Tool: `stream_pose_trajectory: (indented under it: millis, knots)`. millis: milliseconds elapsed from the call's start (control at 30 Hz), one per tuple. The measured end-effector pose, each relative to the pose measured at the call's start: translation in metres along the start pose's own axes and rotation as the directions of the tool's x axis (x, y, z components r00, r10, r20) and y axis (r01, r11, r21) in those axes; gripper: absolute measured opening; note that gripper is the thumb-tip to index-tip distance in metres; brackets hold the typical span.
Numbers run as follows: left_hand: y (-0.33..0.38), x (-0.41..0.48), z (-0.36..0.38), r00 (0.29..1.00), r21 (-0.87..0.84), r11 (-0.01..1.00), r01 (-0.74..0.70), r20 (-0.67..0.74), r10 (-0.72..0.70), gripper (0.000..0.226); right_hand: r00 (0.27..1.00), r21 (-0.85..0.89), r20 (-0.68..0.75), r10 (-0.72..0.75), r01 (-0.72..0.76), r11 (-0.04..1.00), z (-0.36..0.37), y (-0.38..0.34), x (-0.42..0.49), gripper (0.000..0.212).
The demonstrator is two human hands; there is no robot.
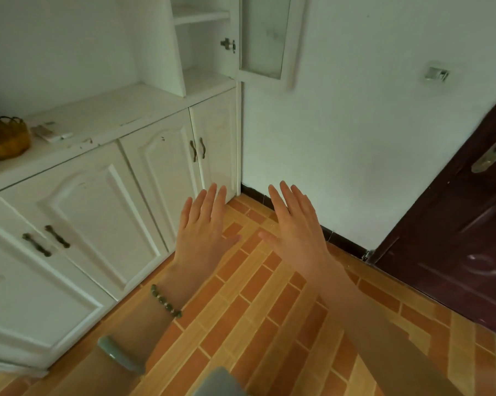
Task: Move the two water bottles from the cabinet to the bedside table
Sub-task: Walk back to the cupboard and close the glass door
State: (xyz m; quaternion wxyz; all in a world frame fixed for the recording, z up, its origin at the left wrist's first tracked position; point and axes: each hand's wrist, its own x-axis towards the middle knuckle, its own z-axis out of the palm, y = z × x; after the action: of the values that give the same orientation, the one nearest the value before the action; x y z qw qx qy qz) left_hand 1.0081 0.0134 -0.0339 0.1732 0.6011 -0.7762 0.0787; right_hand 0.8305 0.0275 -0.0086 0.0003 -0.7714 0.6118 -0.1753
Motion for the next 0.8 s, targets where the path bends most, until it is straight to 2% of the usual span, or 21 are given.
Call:
stream_pose_trajectory:
  millis: [267,467,633,800]
  knots:
    - [-0.011,0.112,0.047,0.999,-0.009,1.0,-0.024,-0.022,0.024,0.09,1.0,0.048,-0.025,-0.004,0.006,0.999,0.032,0.049,0.11,0.079]
    - [-0.038,0.223,0.089,0.999,0.006,1.0,-0.027,-0.037,0.027,0.089,0.994,0.108,-0.105,-0.024,0.035,0.994,0.059,0.084,0.222,0.1]
    - [-0.061,0.321,0.115,0.998,0.051,0.998,-0.021,-0.063,0.024,0.093,0.991,0.0,-0.124,-0.053,0.054,0.999,0.073,0.115,0.322,0.071]
    - [-0.074,0.395,0.135,0.997,0.07,0.997,-0.03,-0.068,0.035,0.093,0.977,-0.003,-0.204,-0.068,0.069,0.998,0.085,0.139,0.395,0.079]
